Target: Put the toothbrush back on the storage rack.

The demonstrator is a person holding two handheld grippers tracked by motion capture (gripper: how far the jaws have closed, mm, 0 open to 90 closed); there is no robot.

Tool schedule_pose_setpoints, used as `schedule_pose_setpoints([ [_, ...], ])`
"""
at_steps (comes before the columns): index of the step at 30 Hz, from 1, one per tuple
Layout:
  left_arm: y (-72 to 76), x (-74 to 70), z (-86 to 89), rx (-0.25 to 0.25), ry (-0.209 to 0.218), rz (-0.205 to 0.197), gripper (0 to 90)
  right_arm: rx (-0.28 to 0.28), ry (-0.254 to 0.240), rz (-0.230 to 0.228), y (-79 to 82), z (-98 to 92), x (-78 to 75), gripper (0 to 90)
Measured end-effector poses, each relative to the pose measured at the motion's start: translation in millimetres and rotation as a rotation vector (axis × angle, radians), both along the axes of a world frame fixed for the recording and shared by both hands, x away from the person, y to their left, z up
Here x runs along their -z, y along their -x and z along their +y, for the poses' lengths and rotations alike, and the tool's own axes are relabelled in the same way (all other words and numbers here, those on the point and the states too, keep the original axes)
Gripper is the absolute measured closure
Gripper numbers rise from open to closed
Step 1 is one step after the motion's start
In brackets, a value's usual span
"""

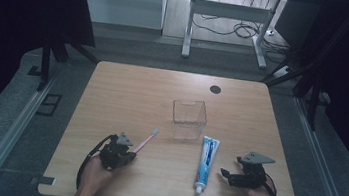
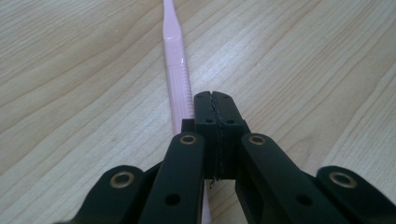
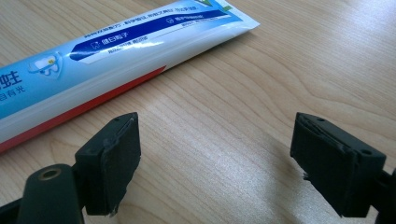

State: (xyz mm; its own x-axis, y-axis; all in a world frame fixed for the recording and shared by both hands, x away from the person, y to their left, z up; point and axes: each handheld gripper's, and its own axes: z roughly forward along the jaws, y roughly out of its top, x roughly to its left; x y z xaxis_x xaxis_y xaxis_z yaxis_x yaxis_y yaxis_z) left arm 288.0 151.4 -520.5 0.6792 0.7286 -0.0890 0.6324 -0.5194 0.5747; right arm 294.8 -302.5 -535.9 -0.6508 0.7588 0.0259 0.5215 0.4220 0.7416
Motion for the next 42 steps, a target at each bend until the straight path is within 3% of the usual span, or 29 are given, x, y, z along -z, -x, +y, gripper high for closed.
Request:
schedule_pose_setpoints([
  [5,-2.9,1.1,4.8,-0.008,-0.025,0.002,89.5,-0.009,0.005,0.007,0.0,0.7,0.7,17.3],
  [26,-0.8,-12.1,13.7,-0.005,0.004,-0.010,84.6,0.000,0.002,0.010,0.2,-0.6,1.5,15.7],
  [42,-10.5,-22.1,24.8,-0.003,-0.050,0.016,77.3,0.020,-0.002,0.002,0.9,-0.8,1.7,14.2],
])
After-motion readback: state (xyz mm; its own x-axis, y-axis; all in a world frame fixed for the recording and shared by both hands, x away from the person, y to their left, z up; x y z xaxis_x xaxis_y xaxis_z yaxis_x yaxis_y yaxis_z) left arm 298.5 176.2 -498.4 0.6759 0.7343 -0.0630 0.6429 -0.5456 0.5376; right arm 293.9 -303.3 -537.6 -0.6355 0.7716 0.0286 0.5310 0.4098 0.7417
